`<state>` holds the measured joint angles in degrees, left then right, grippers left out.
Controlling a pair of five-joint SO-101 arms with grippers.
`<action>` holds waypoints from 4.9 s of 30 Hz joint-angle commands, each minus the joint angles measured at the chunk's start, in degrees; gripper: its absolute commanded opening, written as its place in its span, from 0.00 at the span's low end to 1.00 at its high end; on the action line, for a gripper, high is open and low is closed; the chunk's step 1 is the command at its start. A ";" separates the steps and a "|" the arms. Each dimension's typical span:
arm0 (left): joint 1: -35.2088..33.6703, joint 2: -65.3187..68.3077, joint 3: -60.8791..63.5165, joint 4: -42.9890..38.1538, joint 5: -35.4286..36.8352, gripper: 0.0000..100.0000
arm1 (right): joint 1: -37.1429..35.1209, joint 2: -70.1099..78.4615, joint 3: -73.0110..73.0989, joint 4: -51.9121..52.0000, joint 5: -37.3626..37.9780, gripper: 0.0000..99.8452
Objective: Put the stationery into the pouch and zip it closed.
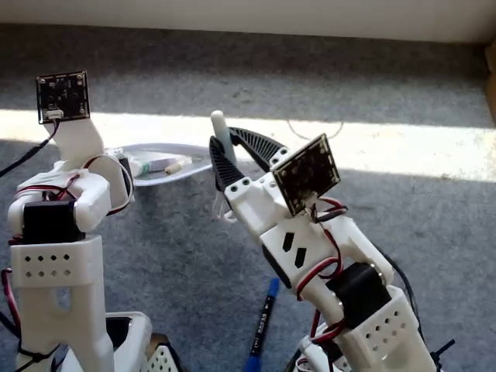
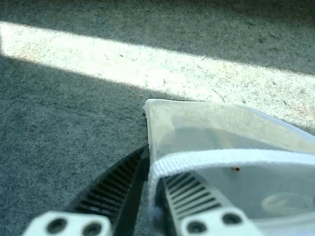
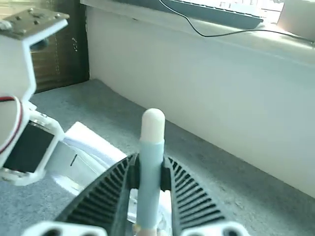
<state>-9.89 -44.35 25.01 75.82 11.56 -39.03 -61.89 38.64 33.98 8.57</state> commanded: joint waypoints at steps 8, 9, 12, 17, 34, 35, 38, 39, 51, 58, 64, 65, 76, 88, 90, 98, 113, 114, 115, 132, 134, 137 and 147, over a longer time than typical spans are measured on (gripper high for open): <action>-0.66 0.66 -2.86 -0.18 -0.44 0.00 | -4.62 -0.84 -0.40 -12.35 -0.09 0.00; -0.66 0.66 -2.86 -0.18 -0.44 0.00 | -4.62 -0.84 -0.40 -13.76 -0.09 0.00; -0.66 0.66 -2.86 -0.18 -0.44 0.00 | -5.76 -0.75 -0.40 -17.89 -0.09 0.00; -0.66 0.66 -2.86 -0.18 -0.44 0.00 | -7.16 1.10 -0.40 -24.40 -0.09 0.00; -0.75 0.66 -2.86 -0.18 -0.44 0.00 | -7.25 13.49 -0.22 -36.09 0.00 0.00; -0.75 0.66 -2.86 -0.18 -0.44 0.00 | -7.25 13.67 0.48 -36.09 0.00 0.00; -0.75 0.66 -2.86 -0.18 -0.44 0.00 | -7.34 13.67 4.00 -36.09 0.00 0.00; -0.75 0.66 -2.86 -0.18 -0.44 0.00 | -7.34 13.67 5.14 -36.09 0.00 0.00; -0.75 0.66 -2.86 -0.18 -0.44 0.00 | -9.63 13.58 16.48 -35.65 15.91 0.00; -0.75 0.66 -2.86 -0.18 -0.44 0.00 | -9.63 13.58 17.27 -32.66 15.91 0.00; -0.75 0.66 -2.86 -0.18 -0.44 0.00 | -9.54 13.58 16.84 -25.71 16.00 0.00; -0.75 0.66 -2.86 -0.18 -0.44 0.00 | -9.45 13.58 16.84 -24.75 16.00 0.00; -0.75 0.57 -1.54 -0.18 -0.44 0.00 | -9.10 13.58 16.75 -13.93 16.00 0.00; -0.75 0.48 -1.54 -0.18 -0.44 0.00 | -7.08 13.58 16.66 -12.09 16.00 0.00; -0.75 0.48 -1.54 -0.18 -0.44 0.00 | -7.08 13.49 16.66 -12.09 16.00 0.00; -0.75 0.48 -1.63 -0.18 -0.44 0.00 | -7.25 13.49 13.67 -6.20 16.00 0.00; -0.75 0.57 -1.63 -0.18 -0.44 0.00 | -7.34 6.81 10.59 -1.01 15.65 0.12; -0.75 0.57 -1.63 -0.18 -0.44 0.00 | -7.34 5.05 10.59 -1.01 15.74 0.12; -0.75 0.57 -1.63 -0.18 -0.44 0.00 | -7.34 3.74 10.68 -1.01 15.74 0.12; -0.75 0.66 -1.54 -0.26 -0.44 0.00 | -7.34 1.01 9.71 8.22 15.74 0.12; -0.75 0.66 -1.54 -0.26 -0.44 0.00 | -7.25 1.19 6.81 10.95 15.74 0.12; -0.75 0.66 -1.54 -0.26 -0.44 0.00 | -7.25 1.19 3.82 15.96 15.65 0.12; -0.75 0.66 -1.54 -0.26 -0.44 0.00 | -6.99 1.01 2.51 28.62 12.66 0.12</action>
<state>-9.89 -43.82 25.10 75.91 11.56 -46.68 -60.04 43.74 60.18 23.87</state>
